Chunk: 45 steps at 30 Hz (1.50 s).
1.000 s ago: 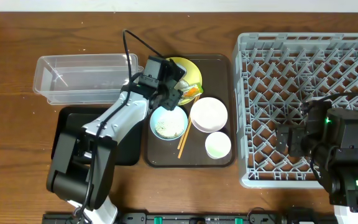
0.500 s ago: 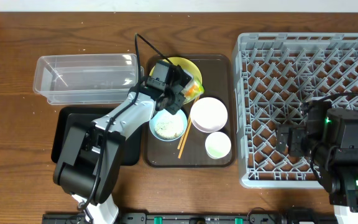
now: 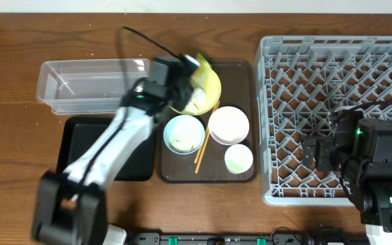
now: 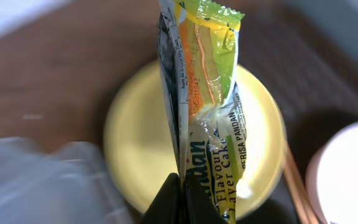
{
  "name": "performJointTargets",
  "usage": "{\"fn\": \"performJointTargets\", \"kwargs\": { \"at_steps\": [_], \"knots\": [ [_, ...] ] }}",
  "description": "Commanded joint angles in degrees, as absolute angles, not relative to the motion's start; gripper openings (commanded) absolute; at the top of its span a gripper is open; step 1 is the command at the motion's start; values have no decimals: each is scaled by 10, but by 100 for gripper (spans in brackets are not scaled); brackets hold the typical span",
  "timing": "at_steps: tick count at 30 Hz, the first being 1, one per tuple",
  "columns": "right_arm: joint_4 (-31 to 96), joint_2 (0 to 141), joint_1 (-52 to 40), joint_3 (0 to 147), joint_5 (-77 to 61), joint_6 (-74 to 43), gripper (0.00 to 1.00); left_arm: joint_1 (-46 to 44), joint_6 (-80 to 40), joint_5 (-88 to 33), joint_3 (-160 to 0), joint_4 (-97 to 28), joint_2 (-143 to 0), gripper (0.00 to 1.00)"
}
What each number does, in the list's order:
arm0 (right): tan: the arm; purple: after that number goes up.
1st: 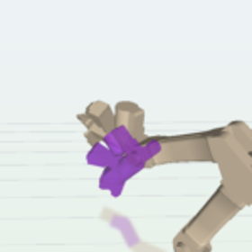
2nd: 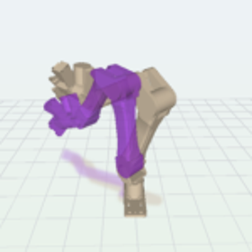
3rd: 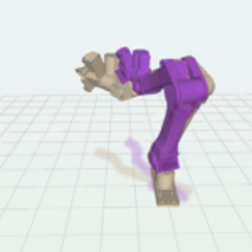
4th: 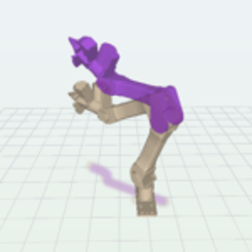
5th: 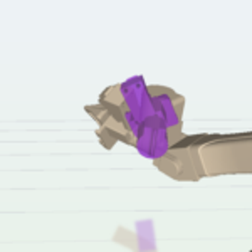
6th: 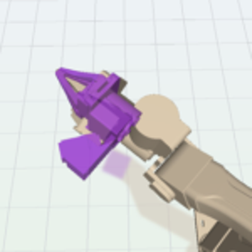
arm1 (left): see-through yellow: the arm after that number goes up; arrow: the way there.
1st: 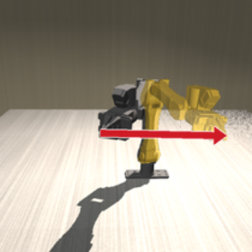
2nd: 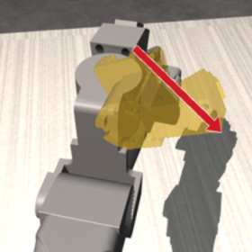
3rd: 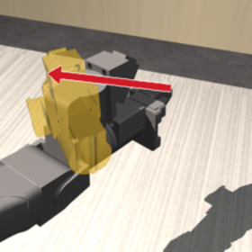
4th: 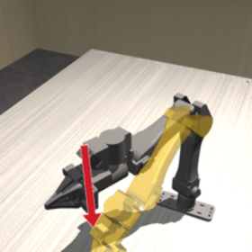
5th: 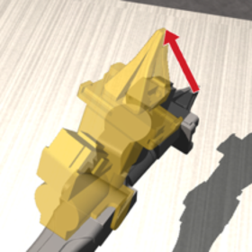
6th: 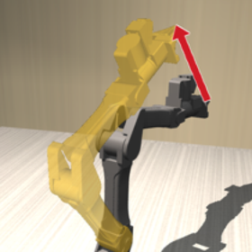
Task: Sort waste into correct bins and load items into the dishwasher rack
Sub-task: 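Carry the wrapper with the left gripper and drop it into the clear bin, then return the left gripper to the yellow plate and grasp the white tissue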
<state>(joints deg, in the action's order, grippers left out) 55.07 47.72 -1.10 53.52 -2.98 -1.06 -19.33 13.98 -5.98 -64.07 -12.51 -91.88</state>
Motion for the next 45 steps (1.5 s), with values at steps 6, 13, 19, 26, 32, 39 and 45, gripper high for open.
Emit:
{"fn": "performJointTargets", "kwargs": {
  "at_steps": [6, 13, 19, 26, 32, 39, 45],
  "knots": [
    [552, 475, -15, 547, -31, -19, 99, -46, -69, -5, -648, -130, -882, 6],
    [555, 475, -15, 547, -31, -19, 99, 25, -283, -6, -648, -153, -920, 6],
    [556, 475, -15, 547, -31, -19, 99, 28, -314, -7, -648, -153, -920, 43],
    [556, 475, -15, 547, -31, -19, 99, 11, -285, -53, -648, -141, -880, 46],
    [556, 475, -15, 547, -31, -19, 99, -71, -114, -131, -648, -127, -891, 46],
    [556, 475, -15, 547, -31, -19, 99, -167, 19, -131, -648, -113, -950, 47],
    [556, 475, -15, 547, -31, -19, 99, -209, 55, -128, -648, -58, -1028, 47]
  ]
}}
